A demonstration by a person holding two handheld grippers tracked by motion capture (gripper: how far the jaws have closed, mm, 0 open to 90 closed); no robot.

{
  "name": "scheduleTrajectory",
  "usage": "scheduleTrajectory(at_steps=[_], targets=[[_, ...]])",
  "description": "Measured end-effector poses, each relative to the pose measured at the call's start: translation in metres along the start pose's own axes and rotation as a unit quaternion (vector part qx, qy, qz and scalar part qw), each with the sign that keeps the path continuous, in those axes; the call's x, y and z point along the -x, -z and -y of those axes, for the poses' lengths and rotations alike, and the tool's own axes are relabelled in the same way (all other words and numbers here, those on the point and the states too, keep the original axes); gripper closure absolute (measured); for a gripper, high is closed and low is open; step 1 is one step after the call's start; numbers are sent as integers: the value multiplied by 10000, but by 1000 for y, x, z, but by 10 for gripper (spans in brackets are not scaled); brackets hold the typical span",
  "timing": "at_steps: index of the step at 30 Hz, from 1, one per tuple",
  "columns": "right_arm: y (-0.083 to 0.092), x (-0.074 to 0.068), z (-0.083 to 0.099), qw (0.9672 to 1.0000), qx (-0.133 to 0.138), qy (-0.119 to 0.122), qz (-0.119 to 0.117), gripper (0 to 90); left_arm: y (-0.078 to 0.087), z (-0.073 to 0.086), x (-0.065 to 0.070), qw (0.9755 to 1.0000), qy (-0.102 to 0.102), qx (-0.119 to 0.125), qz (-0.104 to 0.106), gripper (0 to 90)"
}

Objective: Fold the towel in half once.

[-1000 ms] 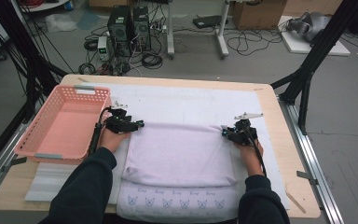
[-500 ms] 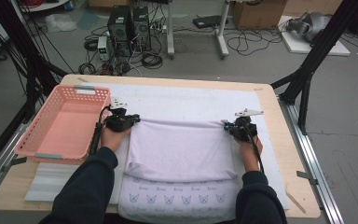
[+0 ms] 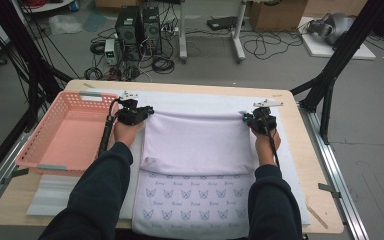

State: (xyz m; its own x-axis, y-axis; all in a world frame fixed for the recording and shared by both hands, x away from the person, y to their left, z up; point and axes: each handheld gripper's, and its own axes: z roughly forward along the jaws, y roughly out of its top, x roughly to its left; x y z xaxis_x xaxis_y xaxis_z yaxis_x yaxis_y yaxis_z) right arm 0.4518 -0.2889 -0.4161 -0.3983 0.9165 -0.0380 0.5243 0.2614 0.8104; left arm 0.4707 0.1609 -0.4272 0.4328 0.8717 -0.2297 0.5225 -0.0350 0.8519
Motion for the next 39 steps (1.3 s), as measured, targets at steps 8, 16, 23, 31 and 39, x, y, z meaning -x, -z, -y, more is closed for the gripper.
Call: scheduleTrajectory(at_steps=[8,16,23,31,39], targets=[[10,-1,6,9990,142,-412,16,493,9,-2,10,9988,-98,-292,379,405],[35,-2,13,9984,252,-408,-290,469,20,6,29,9969,-351,-235,669,380],[54,-4,30,9968,138,-524,-579,439,36,12,40,9937,-546,-110,974,354],[73,-12,56,9953,140,-435,-857,436,57,34,47,9900,-655,-151,1241,344],[84,-28,81,9950,53,-279,-959,437,77,55,57,9875,-859,-251,1299,356]])
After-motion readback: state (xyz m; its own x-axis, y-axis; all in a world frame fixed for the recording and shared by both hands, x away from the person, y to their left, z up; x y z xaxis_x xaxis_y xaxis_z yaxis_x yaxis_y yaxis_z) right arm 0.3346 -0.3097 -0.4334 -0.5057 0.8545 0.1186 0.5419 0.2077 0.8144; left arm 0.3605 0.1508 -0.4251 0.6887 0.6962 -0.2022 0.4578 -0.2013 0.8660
